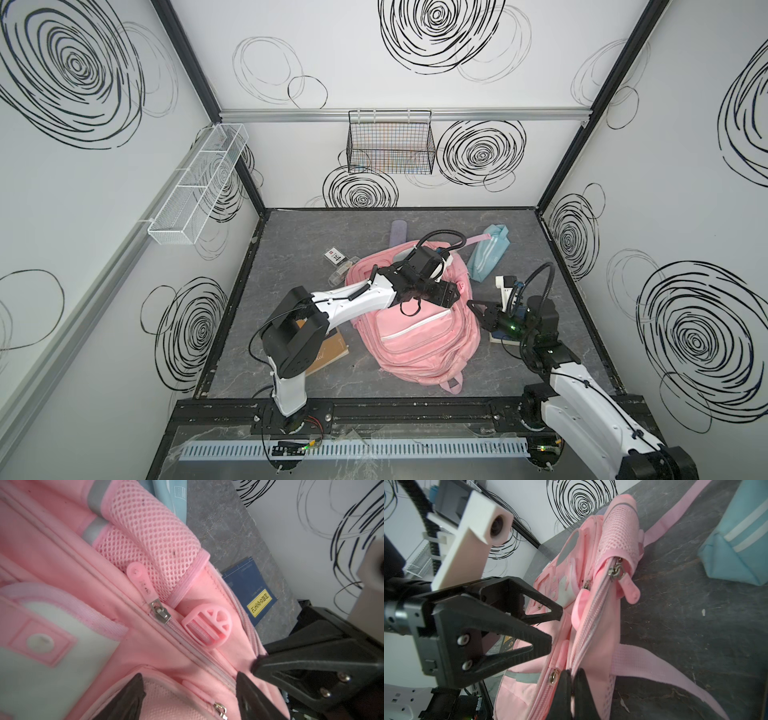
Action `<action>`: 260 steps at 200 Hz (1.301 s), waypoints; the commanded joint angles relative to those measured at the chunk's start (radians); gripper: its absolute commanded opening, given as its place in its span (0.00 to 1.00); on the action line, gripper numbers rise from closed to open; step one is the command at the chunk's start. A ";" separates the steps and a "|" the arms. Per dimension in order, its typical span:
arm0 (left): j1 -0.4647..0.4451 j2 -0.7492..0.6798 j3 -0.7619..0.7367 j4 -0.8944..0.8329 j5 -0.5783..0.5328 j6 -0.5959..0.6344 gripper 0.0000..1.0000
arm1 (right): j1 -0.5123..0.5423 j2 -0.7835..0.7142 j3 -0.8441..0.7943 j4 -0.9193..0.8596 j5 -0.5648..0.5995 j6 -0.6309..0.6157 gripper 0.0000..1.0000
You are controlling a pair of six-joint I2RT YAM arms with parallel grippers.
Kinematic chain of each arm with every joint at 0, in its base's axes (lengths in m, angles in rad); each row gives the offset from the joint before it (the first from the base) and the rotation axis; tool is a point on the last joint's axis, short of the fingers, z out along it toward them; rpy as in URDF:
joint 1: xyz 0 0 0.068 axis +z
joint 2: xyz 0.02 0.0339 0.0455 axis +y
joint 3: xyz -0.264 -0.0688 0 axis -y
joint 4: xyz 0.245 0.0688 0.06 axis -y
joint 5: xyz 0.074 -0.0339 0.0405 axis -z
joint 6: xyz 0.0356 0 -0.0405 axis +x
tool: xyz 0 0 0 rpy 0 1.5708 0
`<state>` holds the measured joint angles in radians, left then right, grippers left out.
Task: Pack the student bag
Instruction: 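Reach the left gripper to the backpack zipper while the right approaches, then grasp the zipper pull with the left gripper while the right moves alongside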
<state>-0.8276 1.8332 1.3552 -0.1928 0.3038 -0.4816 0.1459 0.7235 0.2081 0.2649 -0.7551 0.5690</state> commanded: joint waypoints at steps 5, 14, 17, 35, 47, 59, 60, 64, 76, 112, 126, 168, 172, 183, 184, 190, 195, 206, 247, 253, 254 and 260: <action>0.028 -0.003 0.003 0.120 0.118 -0.095 0.72 | 0.010 -0.076 -0.003 0.271 -0.093 0.079 0.00; 0.034 -0.007 -0.006 0.143 0.145 -0.114 0.72 | 0.013 -0.089 -0.009 0.305 -0.105 0.095 0.00; 0.036 -0.008 -0.011 0.152 0.153 -0.120 0.72 | 0.016 -0.092 -0.010 0.312 -0.109 0.098 0.00; 0.046 -0.025 -0.043 0.210 0.194 -0.166 0.69 | 0.028 -0.108 -0.006 0.336 -0.126 0.101 0.00; 0.053 -0.040 -0.069 0.259 0.223 -0.199 0.67 | 0.039 -0.113 -0.003 0.340 -0.132 0.093 0.00; 0.055 -0.054 -0.085 0.300 0.243 -0.222 0.66 | 0.053 -0.117 0.001 0.340 -0.133 0.082 0.00; 0.056 -0.055 -0.086 0.302 0.244 -0.223 0.66 | 0.054 -0.117 0.001 0.339 -0.133 0.081 0.00; 0.056 -0.057 -0.088 0.308 0.249 -0.226 0.66 | 0.059 -0.116 0.001 0.338 -0.132 0.076 0.00; 0.058 -0.058 -0.084 0.306 0.253 -0.227 0.65 | 0.073 -0.110 0.005 0.334 -0.132 0.061 0.00; 0.059 -0.061 -0.080 0.294 0.269 -0.224 0.67 | 0.117 -0.085 0.031 0.277 -0.113 0.002 0.00; 0.058 -0.064 -0.083 0.292 0.277 -0.223 0.69 | 0.132 -0.082 0.038 0.258 -0.095 -0.018 0.00; 0.064 -0.062 -0.087 0.282 0.280 -0.213 0.66 | 0.177 -0.084 0.048 0.254 -0.065 -0.073 0.00; 0.065 -0.060 -0.090 0.284 0.279 -0.213 0.65 | 0.181 -0.083 0.050 0.250 -0.060 -0.078 0.00; 0.070 -0.060 -0.098 0.293 0.281 -0.221 0.59 | 0.187 -0.083 0.057 0.227 -0.046 -0.086 0.00; 0.071 -0.060 -0.100 0.294 0.281 -0.222 0.59 | 0.187 -0.084 0.057 0.227 -0.045 -0.087 0.00; 0.075 -0.060 -0.108 0.306 0.284 -0.229 0.55 | 0.191 -0.084 0.058 0.222 -0.044 -0.089 0.00; 0.078 -0.060 -0.115 0.317 0.288 -0.238 0.52 | 0.192 -0.085 0.057 0.220 -0.041 -0.090 0.00; 0.086 -0.060 -0.129 0.340 0.300 -0.254 0.44 | 0.194 -0.090 0.056 0.217 -0.035 -0.090 0.00; 0.096 -0.065 -0.151 0.365 0.317 -0.267 0.32 | 0.197 -0.109 0.047 0.198 0.006 -0.106 0.00; 0.096 -0.066 -0.153 0.370 0.322 -0.270 0.29 | 0.198 -0.110 0.046 0.189 0.017 -0.111 0.00; 0.096 -0.066 -0.154 0.372 0.322 -0.271 0.28 | 0.197 -0.110 0.046 0.188 0.020 -0.112 0.00; 0.096 -0.068 -0.155 0.378 0.327 -0.275 0.25 | 0.198 -0.110 0.045 0.180 0.034 -0.119 0.00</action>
<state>-0.7376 1.7908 1.2167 0.1242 0.6006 -0.7380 0.3313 0.6498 0.1974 0.3458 -0.7269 0.5034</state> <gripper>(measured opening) 0.290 0.041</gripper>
